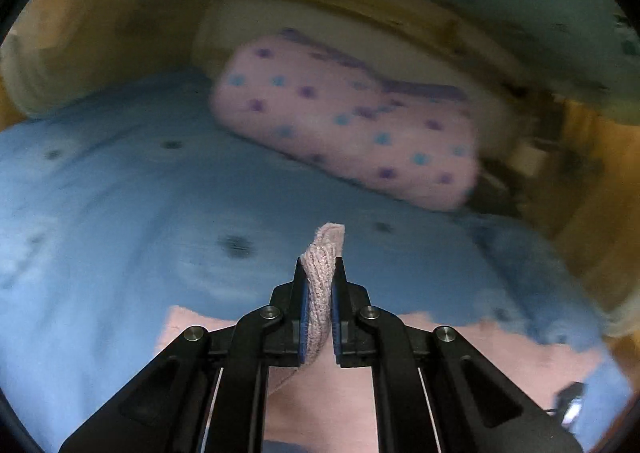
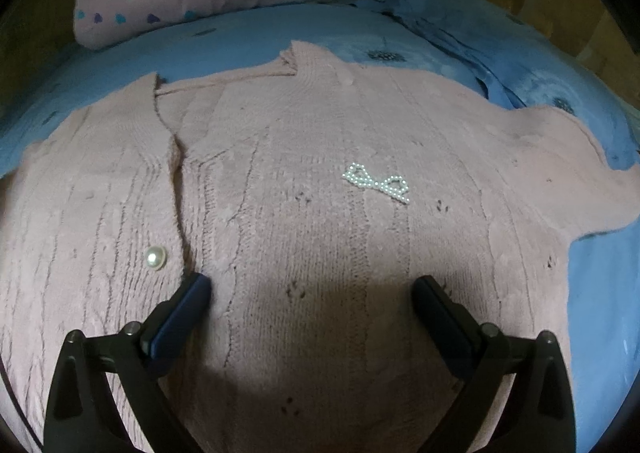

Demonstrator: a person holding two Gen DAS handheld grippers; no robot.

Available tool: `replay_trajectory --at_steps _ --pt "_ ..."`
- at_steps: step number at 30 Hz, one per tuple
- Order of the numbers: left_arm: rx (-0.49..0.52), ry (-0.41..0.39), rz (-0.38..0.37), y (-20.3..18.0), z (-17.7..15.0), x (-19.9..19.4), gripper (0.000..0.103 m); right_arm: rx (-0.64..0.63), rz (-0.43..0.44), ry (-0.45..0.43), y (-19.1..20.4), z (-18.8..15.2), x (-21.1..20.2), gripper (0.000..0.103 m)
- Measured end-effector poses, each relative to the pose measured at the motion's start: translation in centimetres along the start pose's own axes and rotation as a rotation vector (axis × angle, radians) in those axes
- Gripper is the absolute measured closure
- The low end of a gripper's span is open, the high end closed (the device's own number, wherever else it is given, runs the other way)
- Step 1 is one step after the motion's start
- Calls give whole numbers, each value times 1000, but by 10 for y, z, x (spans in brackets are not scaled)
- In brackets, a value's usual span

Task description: Fold small clothes

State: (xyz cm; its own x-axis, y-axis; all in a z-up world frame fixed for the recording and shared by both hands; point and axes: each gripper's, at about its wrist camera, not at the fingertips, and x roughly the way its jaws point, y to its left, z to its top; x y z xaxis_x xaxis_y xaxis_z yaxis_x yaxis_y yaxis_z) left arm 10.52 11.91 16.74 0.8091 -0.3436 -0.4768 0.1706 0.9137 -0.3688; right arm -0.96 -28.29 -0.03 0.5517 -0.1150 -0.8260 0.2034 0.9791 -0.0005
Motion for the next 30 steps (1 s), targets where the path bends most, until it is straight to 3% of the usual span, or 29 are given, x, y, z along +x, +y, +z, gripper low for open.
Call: replay_trajectory --at_steps 3,5,8,11,13,14,16,18,19,22,24,27,28,30 --pt "2 58 -90 -45 -12 18 103 -38 -30 -1 -13 9 -16 20" --pt "41 96 -117 -81 -28 35 103 -26 -56 -28 -25 13 -31 20" --pt "56 178 -79 -115 -57 71 103 -58 -81 -66 -37 21 -39 19" --pt "88 282 -38 -131 -90 110 103 -67 -92 -26 -43 22 -20 19" --pt "154 413 -94 -135 -124 136 103 -8 -18 85 -46 23 3 19" --pt "167 467 -114 -136 -134 145 103 7 -29 111 -45 25 8 19" --pt "137 566 -156 -131 -150 159 90 18 -18 88 -43 29 2 19" --pt "20 550 -245 -124 -148 152 54 58 36 69 -42 33 -4 20" --pt "-72 537 -311 -119 -143 142 45 83 61 48 -41 35 -8 20" --pt "-200 473 -383 -106 -124 114 40 109 147 -30 -28 43 -22 23" --pt "-197 410 -305 -95 -109 91 41 76 209 -56 -14 48 -30 26" --pt "-124 342 80 -69 -104 52 42 24 303 -51 15 50 -35 31" --pt "-4 314 338 -58 -107 38 42 6 323 -42 26 51 -33 31" --pt "119 299 573 -47 -111 32 54 -44 327 -27 47 51 -28 31"
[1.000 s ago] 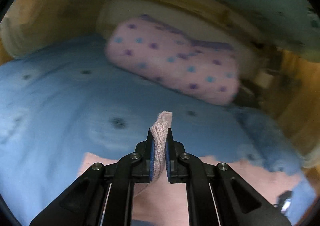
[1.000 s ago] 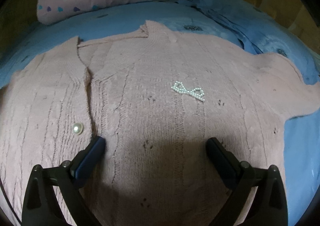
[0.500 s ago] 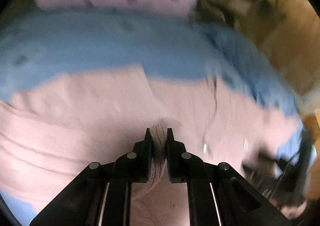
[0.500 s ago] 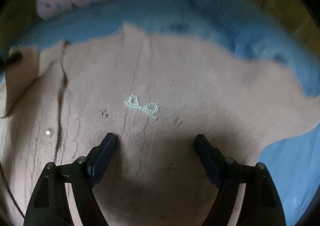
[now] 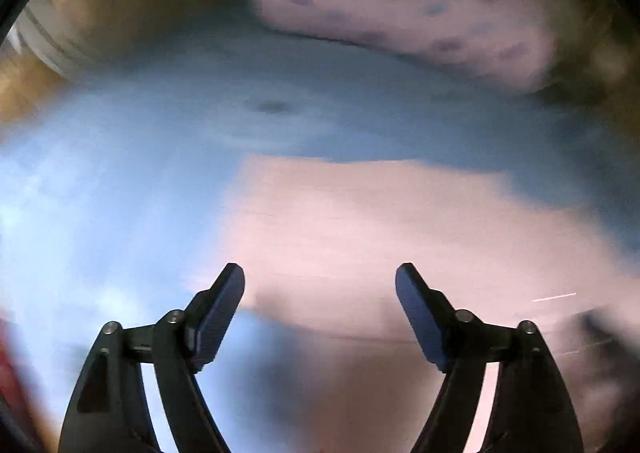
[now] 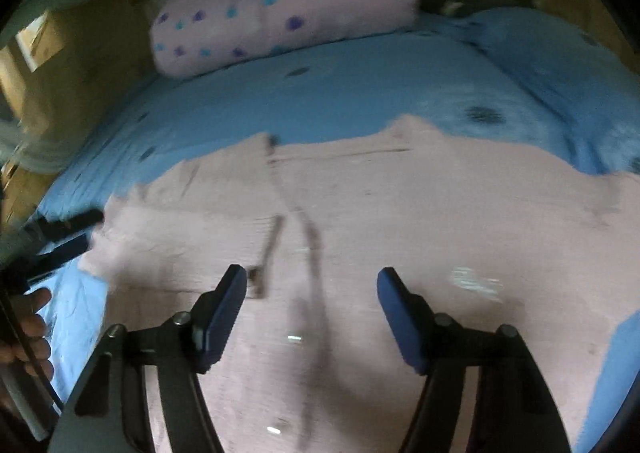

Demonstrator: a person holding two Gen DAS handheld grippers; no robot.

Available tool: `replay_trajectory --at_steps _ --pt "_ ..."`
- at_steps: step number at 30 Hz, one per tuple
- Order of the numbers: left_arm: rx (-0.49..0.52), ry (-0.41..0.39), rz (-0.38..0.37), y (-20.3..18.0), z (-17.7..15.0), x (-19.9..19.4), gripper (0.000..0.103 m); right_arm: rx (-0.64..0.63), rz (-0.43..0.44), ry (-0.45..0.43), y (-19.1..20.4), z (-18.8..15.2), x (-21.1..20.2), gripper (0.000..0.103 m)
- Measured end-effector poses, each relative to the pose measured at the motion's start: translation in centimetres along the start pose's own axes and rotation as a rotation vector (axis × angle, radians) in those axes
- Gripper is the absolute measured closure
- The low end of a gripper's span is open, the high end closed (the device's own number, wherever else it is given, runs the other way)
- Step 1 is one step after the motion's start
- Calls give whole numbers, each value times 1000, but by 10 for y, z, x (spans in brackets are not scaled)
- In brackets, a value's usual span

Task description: Fold small clothes

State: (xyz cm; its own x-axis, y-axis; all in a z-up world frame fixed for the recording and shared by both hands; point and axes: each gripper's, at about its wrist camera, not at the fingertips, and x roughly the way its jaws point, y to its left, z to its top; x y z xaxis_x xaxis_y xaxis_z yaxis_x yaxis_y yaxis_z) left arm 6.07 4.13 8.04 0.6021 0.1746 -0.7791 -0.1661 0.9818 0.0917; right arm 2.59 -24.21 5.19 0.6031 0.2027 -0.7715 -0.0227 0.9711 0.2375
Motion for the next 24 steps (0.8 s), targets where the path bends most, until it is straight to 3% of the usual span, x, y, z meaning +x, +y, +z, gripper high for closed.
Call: replay_trajectory --at_steps 1,4,7,8,9,11,13,16,19,24 --pt "19 -2 46 13 2 3 58 -42 -23 7 10 1 9 31" --pt "-43 -2 -36 44 13 5 60 -151 -73 31 36 1 36 34" --pt "-72 48 -113 67 24 27 60 -167 -136 16 50 4 54 39" --pt "-75 75 -162 71 25 34 60 -162 -139 -5 51 6 56 47" --pt "-78 92 -193 74 24 36 60 -145 -122 -8 55 8 60 70" --pt "-109 163 -310 73 25 49 61 -129 -107 1 55 14 65 92" --pt "-153 202 -366 72 21 57 61 -143 -80 -26 59 17 60 94" --pt "-209 222 -390 73 22 59 61 -149 -9 -101 54 22 40 94" --pt "-225 192 -432 67 27 51 61 -102 66 -161 39 30 12 95" --pt "-220 152 -443 52 34 43 61 -48 73 -235 2 43 -25 95"
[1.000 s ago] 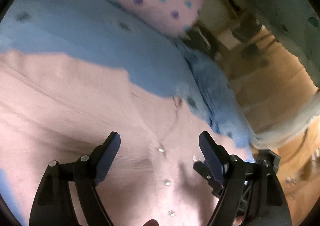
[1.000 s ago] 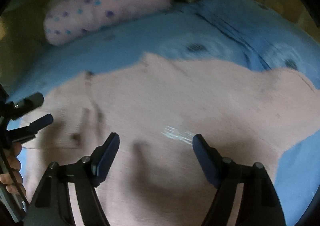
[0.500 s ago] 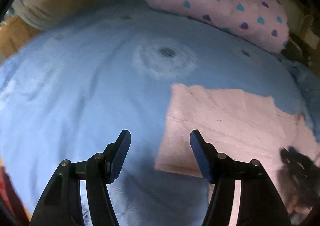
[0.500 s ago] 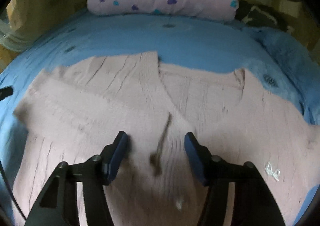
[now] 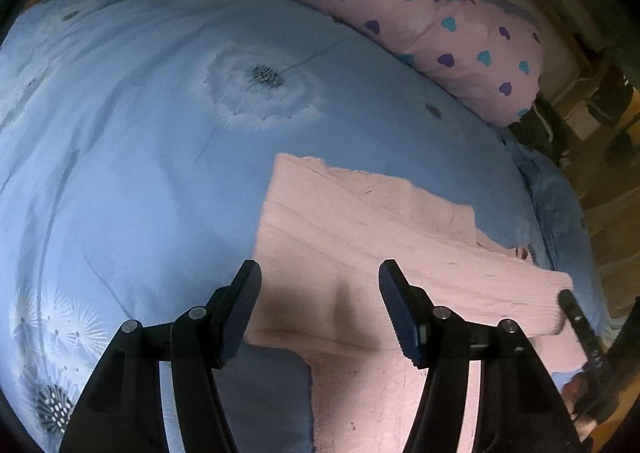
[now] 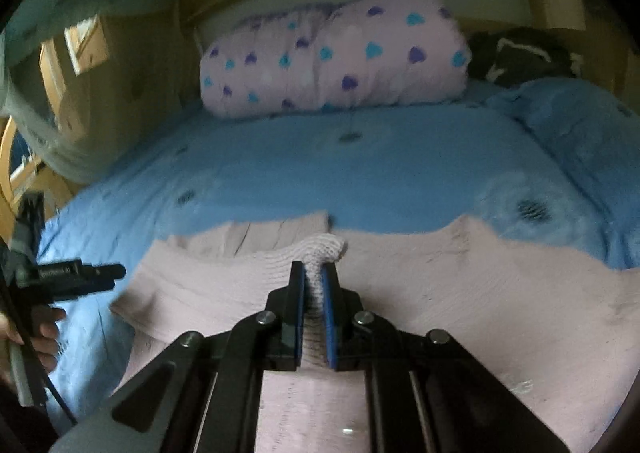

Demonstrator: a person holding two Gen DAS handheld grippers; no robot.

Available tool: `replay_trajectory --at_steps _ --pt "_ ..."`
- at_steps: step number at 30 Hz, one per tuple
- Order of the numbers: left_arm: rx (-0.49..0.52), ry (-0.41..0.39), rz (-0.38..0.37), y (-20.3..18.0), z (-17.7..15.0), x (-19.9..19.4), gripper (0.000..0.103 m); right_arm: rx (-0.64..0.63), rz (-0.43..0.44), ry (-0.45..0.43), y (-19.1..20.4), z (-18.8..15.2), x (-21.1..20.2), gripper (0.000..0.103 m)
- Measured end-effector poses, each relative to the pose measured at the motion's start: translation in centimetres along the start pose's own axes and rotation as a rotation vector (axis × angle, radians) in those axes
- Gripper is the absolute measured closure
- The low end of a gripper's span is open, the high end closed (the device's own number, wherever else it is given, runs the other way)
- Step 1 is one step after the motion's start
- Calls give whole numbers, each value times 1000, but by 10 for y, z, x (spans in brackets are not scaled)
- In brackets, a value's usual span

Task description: Fold small clothes

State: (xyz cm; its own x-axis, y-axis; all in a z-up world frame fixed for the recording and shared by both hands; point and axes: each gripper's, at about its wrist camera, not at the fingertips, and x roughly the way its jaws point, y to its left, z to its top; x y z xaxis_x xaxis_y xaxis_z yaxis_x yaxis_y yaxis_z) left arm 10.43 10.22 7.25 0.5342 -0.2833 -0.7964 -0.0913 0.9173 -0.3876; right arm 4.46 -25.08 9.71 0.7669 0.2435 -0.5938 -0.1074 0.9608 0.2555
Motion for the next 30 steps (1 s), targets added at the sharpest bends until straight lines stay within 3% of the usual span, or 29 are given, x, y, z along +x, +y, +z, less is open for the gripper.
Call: replay_trajectory --at_steps 12,17,20,21,22,24,25,27,30 --pt "6 52 -29 -35 -8 31 61 115 -174 24 -125 -15 -56 94" --pt "-52 86 -42 -41 -13 49 61 120 -208 37 -153 -21 -70 94" --pt "-37 80 -40 -48 -27 51 62 118 -226 64 -162 -27 -67 93" --pt "-23 63 -16 -52 -34 48 69 121 -240 85 -166 -31 -62 92" --pt "9 -5 57 -59 -47 36 72 125 -257 102 -169 -34 -58 91" --pt "83 -119 135 -71 -70 15 72 132 -309 146 -175 -45 -49 83" --pt "128 -164 217 -77 -90 3 72 134 -326 182 -179 -51 -42 79" --pt "165 -158 284 -79 -114 -4 72 129 -358 264 -186 -66 -28 58" --pt "318 -34 445 -86 -139 8 72 102 -346 222 -187 -73 -33 56"
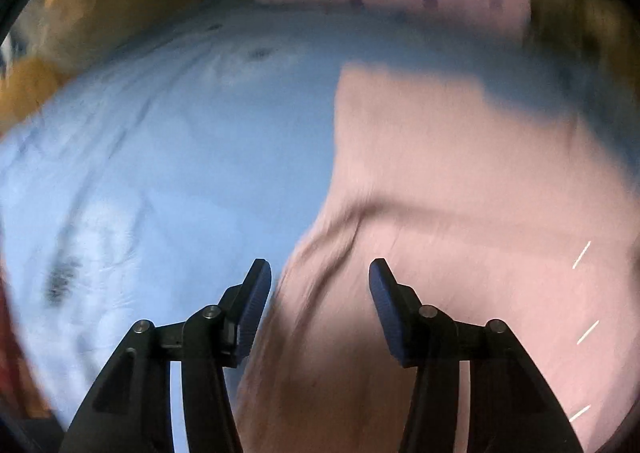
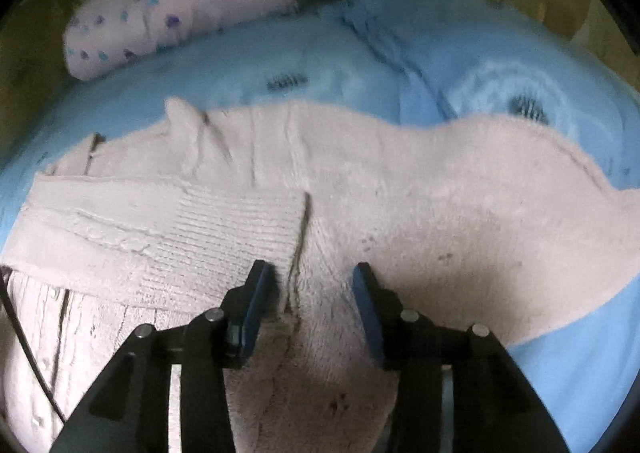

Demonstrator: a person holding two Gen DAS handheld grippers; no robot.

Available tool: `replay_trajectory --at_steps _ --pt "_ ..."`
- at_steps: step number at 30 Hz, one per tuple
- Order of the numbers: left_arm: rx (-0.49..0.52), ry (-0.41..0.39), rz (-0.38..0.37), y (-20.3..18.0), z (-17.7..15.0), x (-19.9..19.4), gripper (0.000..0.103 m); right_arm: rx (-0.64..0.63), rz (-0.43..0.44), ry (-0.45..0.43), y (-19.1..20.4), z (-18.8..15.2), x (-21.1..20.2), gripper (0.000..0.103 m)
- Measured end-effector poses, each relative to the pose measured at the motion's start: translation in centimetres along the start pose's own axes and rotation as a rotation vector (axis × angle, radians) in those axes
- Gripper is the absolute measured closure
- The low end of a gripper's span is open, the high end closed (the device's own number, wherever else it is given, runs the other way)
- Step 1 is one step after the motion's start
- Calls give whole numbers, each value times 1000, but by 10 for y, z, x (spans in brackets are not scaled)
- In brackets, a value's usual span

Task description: Fold small clothes

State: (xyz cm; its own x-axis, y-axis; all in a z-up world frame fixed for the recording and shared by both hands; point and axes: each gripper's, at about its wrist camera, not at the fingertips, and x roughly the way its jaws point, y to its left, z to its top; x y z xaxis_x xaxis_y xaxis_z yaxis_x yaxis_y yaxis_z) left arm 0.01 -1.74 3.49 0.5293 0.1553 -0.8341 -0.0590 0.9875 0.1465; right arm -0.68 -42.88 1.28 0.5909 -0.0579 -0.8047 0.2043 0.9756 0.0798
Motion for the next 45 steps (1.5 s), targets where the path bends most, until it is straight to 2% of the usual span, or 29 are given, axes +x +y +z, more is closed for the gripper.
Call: replay_trajectory --at_steps 1,2,3,4,5,6,7,9,10,11,13,15,18,21,24,25,26,27,31,33,36,40,44,45 --pt "118 -16 96 -13 -2 -1 72 2 0 3 -1 0 0 56" --pt "262 -111 249 -31 -7 -10 72 -1 -2 3 -1 -1 -1 55" --pt "413 -278 392 -52 -15 -24 72 -11 -9 -1 -1 -3 -3 53" --pt "529 -421 454 -70 -25 -38 72 -19 -15 -5 0 -5 -3 52" --pt "632 -550 472 -83 -35 -50 71 -26 -18 -9 0 -7 -3 50" --pt "712 -656 477 -93 -45 -59 66 -24 -19 -11 -1 -8 -5 49" --pt "835 -812 520 -107 -63 -66 60 -21 -21 -12 -2 -9 -6 49" --pt "979 -926 649 -125 -78 -57 33 -20 -37 -12 1 -7 -7 47" --pt "1111 -957 725 -140 -85 -44 32 -26 -43 -11 2 -7 -8 47" --pt "1199 -959 734 -148 -87 -37 32 -31 -51 -10 5 -6 -8 47" --pt "1335 -969 682 -162 -89 -30 32 -41 -69 -9 7 -5 -8 47" --pt "1335 -1018 682 -175 -79 -30 32 -51 -82 -9 10 -5 -9 47" --pt "1276 -1070 689 -197 -57 -35 32 -68 -83 -15 9 -5 -13 47" --pt "1202 -1024 675 -222 -39 -47 32 -85 -107 -31 3 -8 -21 47" --pt "1042 -868 497 -243 -9 -67 33 -77 -143 -47 -12 -9 -31 47" --pt "955 -782 339 -247 3 -76 34 -62 -147 -58 -21 -10 -37 47" --pt "896 -735 236 -250 9 -83 34 -46 -151 -68 -29 -9 -41 47" --pt "873 -728 204 -253 11 -85 34 -25 -160 -81 -40 -10 -48 47" --pt "818 -748 168 -286 10 -95 34 63 -212 -136 -84 -15 -77 47" --pt "820 -740 162 -300 9 -95 34 72 -258 -163 -103 -19 -91 47" --pt "800 -707 85 -320 11 -100 34 62 -348 -203 -126 -25 -108 47" --pt "719 -642 -56 -333 21 -105 34 99 -438 -257 -161 -32 -130 45" --pt "604 -505 -212 -341 36 -96 38 152 -535 -281 -197 -36 -145 42" --pt "563 -463 -251 -342 42 -92 39 163 -583 -301 -207 -39 -151 42"
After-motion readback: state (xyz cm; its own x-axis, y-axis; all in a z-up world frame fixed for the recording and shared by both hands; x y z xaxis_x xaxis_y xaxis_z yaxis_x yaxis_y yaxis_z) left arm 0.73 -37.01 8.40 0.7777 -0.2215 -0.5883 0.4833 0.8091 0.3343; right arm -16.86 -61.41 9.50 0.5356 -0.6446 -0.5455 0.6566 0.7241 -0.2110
